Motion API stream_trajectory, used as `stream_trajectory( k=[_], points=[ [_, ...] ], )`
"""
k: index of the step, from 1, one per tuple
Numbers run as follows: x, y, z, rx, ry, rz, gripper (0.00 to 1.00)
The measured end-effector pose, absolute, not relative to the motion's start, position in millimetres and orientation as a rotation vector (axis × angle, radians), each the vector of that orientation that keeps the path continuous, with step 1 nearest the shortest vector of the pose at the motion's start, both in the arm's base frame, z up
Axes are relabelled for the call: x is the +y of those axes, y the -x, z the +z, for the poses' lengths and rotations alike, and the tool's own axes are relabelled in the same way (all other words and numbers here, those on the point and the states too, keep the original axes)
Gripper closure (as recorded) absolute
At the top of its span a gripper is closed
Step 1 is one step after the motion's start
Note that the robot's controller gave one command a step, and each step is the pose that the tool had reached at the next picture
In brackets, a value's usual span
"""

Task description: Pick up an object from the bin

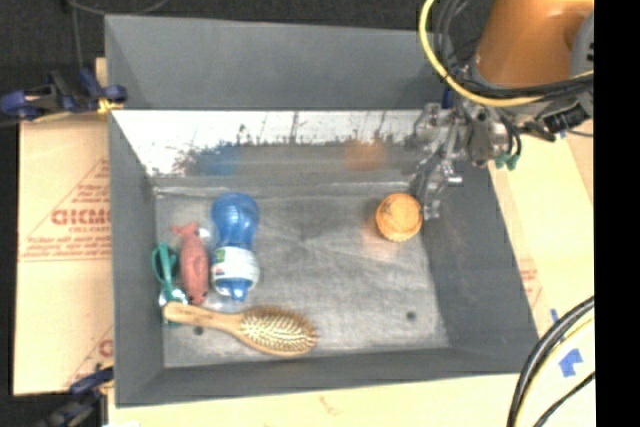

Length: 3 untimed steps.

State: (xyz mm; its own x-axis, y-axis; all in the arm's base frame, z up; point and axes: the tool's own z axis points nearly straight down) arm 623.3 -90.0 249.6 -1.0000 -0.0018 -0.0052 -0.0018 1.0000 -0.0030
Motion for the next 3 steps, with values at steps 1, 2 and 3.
stream_trajectory(
  k=[1,2,3],
  points=[
    [-90.0,-623.3,249.6,3.136,0.003,-0.005,0.00],
    [-88.3,-614.6,217.3,3.128,-0.176,0.000,0.00],
    [-88.0,-614.4,169.0,3.131,-0.147,-0.003,0.00]
  ],
)
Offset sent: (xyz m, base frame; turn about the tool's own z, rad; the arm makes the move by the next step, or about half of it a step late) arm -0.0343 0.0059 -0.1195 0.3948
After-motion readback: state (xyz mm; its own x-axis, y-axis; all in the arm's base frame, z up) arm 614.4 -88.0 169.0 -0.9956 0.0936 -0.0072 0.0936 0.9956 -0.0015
